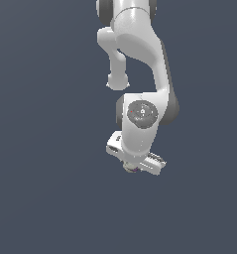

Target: Pick up the object and move it to a goal position.

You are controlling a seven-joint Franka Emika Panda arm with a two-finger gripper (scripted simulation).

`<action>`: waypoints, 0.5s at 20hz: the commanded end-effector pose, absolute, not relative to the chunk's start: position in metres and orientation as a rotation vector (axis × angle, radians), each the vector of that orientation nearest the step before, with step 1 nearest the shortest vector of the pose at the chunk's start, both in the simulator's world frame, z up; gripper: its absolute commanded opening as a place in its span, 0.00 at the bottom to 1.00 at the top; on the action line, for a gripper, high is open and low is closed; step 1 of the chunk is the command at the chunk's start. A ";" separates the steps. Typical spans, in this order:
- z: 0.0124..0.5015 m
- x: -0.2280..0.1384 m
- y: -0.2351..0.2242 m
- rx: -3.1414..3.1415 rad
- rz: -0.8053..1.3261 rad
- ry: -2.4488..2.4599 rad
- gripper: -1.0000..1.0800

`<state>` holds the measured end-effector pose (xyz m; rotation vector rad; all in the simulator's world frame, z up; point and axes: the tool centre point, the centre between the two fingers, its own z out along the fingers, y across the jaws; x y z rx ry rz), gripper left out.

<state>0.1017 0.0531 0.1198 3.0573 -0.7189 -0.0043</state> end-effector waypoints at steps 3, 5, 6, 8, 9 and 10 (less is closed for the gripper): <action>0.166 0.110 0.047 3.058 -0.001 -0.719 0.00; 0.186 0.114 0.044 3.058 -0.001 -0.719 0.00; 0.196 0.116 0.042 3.058 -0.001 -0.719 0.00; 0.216 0.120 0.039 3.058 -0.001 -0.719 0.00; 0.225 0.122 0.038 3.058 -0.001 -0.719 0.00; 0.235 0.124 0.037 3.058 -0.001 -0.719 0.00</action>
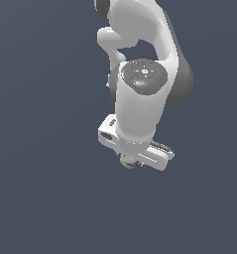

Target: Pick up the object and move it to a goal position.

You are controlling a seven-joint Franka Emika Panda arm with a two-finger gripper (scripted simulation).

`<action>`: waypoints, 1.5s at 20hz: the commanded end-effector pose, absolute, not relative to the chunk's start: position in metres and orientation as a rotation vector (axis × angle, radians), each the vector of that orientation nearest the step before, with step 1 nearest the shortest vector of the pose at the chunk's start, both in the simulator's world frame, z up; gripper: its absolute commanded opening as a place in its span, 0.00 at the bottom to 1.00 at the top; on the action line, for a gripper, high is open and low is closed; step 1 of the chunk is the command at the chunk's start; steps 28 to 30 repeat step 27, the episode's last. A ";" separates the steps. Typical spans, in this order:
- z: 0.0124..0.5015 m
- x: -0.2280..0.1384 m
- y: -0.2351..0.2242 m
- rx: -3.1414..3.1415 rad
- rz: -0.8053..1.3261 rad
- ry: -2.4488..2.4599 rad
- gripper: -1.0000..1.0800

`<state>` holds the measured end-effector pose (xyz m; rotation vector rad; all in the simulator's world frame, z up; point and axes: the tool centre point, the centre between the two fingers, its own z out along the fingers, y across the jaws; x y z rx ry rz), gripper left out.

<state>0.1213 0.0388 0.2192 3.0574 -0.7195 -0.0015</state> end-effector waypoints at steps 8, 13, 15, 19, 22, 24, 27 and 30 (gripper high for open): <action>0.294 0.137 0.029 3.058 0.000 -0.719 0.00; 0.315 0.143 0.026 3.058 0.000 -0.719 0.00; 0.320 0.144 0.025 3.058 0.000 -0.719 0.00; 0.327 0.146 0.024 3.058 0.000 -0.719 0.00; 0.330 0.147 0.024 3.058 0.000 -0.719 0.00; 0.332 0.148 0.023 3.058 0.000 -0.719 0.00; 0.332 0.148 0.023 3.058 0.000 -0.719 0.00; 0.332 0.148 0.023 3.058 0.000 -0.719 0.00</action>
